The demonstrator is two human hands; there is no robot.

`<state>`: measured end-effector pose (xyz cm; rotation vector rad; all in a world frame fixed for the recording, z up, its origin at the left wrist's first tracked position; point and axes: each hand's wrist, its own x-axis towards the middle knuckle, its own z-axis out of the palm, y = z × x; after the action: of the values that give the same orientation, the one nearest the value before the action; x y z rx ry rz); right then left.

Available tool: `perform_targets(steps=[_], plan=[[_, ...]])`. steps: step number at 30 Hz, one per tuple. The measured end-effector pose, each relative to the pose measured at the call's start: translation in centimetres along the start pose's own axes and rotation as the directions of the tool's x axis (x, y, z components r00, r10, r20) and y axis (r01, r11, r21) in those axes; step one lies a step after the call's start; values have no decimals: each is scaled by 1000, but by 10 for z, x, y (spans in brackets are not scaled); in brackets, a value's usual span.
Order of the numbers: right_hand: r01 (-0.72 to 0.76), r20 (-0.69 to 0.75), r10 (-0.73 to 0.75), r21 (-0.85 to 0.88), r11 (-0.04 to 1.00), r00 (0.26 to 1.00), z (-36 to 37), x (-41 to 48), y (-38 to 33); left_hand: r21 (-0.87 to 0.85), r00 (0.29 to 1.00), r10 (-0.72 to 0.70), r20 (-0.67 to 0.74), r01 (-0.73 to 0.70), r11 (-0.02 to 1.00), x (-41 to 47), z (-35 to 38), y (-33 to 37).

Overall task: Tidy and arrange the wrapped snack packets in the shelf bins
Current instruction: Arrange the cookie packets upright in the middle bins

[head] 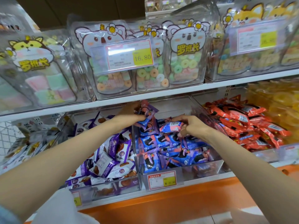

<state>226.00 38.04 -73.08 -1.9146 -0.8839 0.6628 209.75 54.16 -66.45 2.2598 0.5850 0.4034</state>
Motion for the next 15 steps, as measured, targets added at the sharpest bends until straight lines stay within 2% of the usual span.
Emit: perform_targets(steps=[2,4,9,12,15], plan=[[26,-91,-26,-6,1000,995,-7,-2,7,225,999,39,10,-40,973,6,5,0],[39,-122,-36,18,999,992,-12,-6,10,297,999,31,38,-41,954,12,12,-3],[40,-127,-45,-43,998,991,-17,-11,12,331,998,6,67,-28,943,16,25,-3],[79,-135,-88,-71,994,987,-16,-16,6,353,999,9,40,-22,935,14,25,-2],[77,-225,-106,-134,988,969,-12,-12,1,288,999,23,-32,-12,958,13,21,-2]])
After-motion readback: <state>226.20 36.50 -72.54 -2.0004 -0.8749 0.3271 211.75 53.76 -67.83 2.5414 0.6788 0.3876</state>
